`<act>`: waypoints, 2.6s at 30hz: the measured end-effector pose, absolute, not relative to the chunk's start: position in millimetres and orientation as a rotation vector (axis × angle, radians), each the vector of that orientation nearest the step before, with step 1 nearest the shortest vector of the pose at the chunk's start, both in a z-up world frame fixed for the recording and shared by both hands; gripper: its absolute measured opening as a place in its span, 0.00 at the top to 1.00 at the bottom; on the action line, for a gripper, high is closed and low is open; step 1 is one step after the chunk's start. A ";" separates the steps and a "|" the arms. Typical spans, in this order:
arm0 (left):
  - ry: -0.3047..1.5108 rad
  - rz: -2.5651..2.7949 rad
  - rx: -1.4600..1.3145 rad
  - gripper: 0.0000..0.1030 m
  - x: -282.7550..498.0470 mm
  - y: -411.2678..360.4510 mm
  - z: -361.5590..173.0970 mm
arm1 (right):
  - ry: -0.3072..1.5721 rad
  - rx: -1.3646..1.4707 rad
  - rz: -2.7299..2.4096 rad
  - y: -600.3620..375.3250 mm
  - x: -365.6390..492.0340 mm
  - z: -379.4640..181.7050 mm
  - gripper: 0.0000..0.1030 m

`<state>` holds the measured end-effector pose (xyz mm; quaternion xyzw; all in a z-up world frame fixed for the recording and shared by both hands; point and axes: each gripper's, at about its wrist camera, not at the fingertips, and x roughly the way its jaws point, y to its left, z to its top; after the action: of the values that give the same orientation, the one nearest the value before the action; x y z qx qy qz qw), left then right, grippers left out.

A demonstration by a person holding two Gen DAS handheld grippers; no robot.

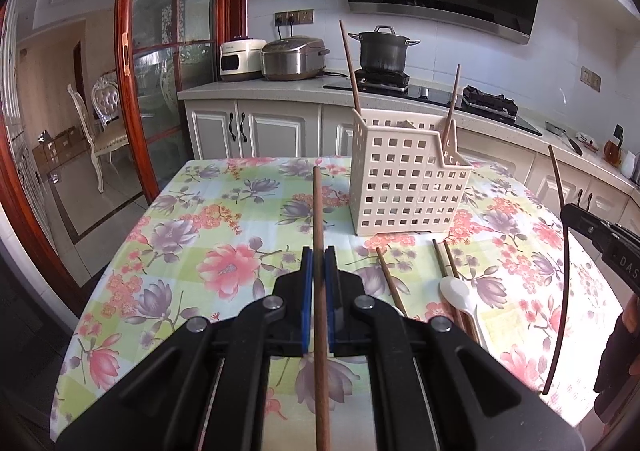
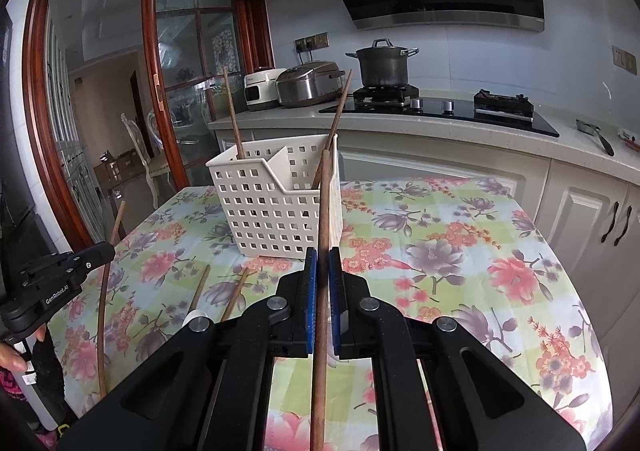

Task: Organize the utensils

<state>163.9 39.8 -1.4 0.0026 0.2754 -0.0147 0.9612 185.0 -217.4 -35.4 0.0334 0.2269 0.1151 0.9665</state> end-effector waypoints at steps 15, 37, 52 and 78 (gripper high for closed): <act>0.501 -0.034 0.010 0.94 137.3 39.5 17.3 | 0.396 0.055 0.246 -214.8 166.4 -16.5 0.94; 0.429 -0.038 0.033 0.94 112.5 33.2 40.9 | 0.320 0.037 0.261 -211.1 145.9 2.2 0.94; 0.382 -0.010 0.049 0.94 103.1 31.6 51.3 | 0.281 0.023 0.252 -211.4 137.2 12.6 0.94; 0.319 -0.027 0.053 0.94 96.3 29.3 71.3 | 0.242 -0.005 0.261 -204.4 140.7 29.4 0.94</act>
<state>96.3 29.3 71.3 0.0266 0.1589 -0.0136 0.9868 140.7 -204.4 29.4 -0.0026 0.1203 0.1297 0.9842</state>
